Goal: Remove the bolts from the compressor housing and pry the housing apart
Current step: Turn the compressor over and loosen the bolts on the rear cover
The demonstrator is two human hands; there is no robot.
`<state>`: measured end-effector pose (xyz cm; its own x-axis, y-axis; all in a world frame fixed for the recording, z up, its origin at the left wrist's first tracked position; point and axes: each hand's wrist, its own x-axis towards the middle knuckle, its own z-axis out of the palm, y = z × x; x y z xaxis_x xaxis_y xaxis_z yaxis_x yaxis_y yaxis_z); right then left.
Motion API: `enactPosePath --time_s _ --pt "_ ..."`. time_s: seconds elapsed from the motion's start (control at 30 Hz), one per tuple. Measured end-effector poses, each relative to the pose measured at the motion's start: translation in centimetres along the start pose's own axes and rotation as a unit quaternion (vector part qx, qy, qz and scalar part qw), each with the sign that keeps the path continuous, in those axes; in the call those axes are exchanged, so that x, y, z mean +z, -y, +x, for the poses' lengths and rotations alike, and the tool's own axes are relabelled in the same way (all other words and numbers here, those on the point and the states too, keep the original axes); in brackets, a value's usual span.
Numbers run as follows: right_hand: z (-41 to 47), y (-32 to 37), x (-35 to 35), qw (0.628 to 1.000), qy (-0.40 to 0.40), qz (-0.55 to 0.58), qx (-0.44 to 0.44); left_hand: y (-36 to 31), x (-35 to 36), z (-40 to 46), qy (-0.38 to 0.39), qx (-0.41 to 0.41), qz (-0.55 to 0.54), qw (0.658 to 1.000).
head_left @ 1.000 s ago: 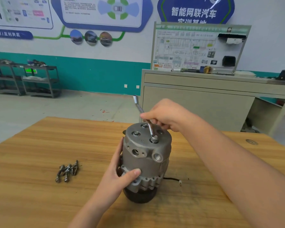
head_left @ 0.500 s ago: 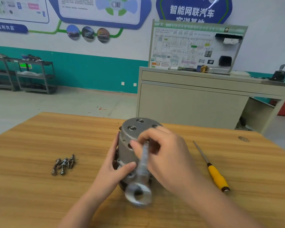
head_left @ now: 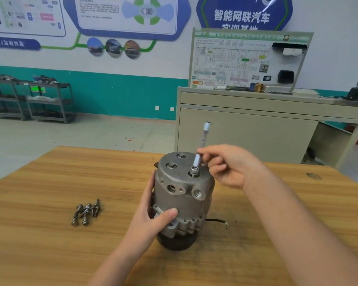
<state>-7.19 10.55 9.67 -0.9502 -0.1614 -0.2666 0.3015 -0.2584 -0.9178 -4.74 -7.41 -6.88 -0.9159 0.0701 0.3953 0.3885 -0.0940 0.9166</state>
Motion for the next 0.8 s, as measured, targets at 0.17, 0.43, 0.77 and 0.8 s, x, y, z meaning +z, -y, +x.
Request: enactPosePath --time_s 0.17,0.43,0.77,0.8 --pt "-0.2 0.5 5.6 0.853 -0.039 -0.502 -0.137 -0.2 0.0 0.2 0.008 -0.006 -0.017 1.000" --pt "-5.4 -4.2 5.3 0.662 -0.069 -0.655 -0.358 -0.2 -0.3 0.1 -0.003 -0.015 0.011 1.000" --pt "-6.2 -7.0 -2.2 0.954 0.006 -0.106 -0.281 -0.3 -0.5 -0.2 0.020 -0.012 0.012 1.000" --pt "-5.6 -6.7 -2.3 0.968 0.003 -0.042 -0.246 -0.4 -0.4 -0.2 0.016 -0.010 0.012 1.000"
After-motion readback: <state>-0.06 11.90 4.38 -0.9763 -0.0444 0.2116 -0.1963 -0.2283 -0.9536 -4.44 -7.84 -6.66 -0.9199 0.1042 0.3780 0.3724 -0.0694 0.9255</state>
